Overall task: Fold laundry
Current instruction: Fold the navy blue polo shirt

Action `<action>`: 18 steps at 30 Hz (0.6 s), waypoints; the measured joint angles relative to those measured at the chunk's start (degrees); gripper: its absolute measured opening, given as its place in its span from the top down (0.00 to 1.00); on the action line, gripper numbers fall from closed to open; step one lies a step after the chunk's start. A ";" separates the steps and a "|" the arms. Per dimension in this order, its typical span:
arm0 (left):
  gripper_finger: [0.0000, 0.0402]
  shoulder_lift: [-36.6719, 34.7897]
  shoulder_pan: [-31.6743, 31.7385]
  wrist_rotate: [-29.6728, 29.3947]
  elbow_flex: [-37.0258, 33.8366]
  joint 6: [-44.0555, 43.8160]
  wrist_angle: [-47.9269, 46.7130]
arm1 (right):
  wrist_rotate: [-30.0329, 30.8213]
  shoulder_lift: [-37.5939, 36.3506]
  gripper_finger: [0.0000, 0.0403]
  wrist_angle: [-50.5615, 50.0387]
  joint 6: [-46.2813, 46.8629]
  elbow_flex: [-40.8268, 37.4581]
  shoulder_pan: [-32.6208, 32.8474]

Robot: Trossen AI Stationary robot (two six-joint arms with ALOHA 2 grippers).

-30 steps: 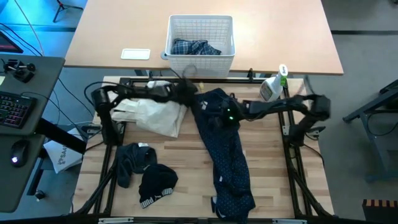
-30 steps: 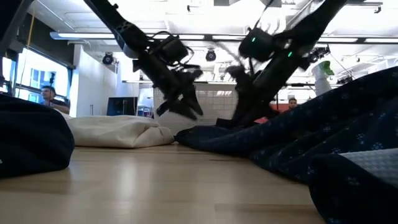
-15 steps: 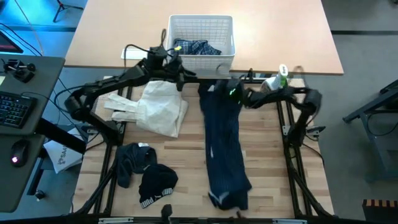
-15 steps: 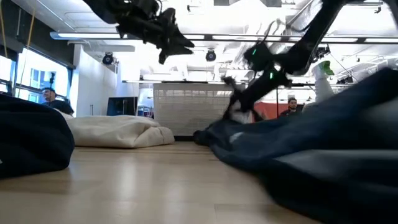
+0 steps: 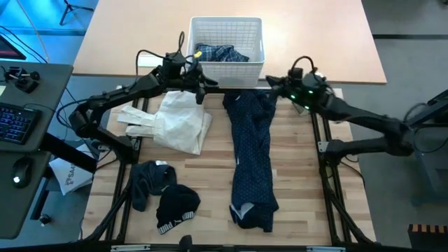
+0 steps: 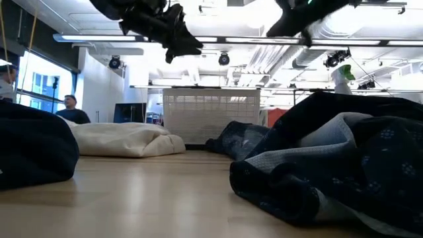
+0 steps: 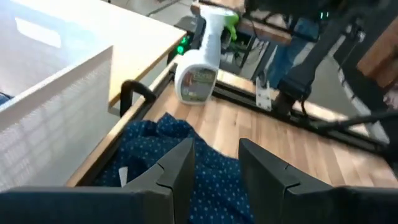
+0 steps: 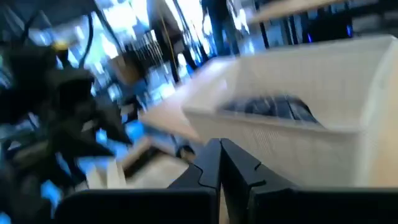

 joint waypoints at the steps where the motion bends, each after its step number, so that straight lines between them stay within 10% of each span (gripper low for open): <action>1: 0.72 0.01 -0.78 -0.79 -0.01 0.90 -0.60 | 1.47 -1.53 1.00 -6.40 0.03 1.73 1.73; 9: 0.72 -2.76 -11.37 -5.28 -0.02 2.16 -7.50 | 1.69 -5.12 1.00 -44.15 12.10 13.32 17.52; 18: 0.72 -3.61 -30.35 -18.24 -0.02 -9.55 -18.33 | -12.20 -4.90 0.90 -45.39 31.81 -0.10 40.00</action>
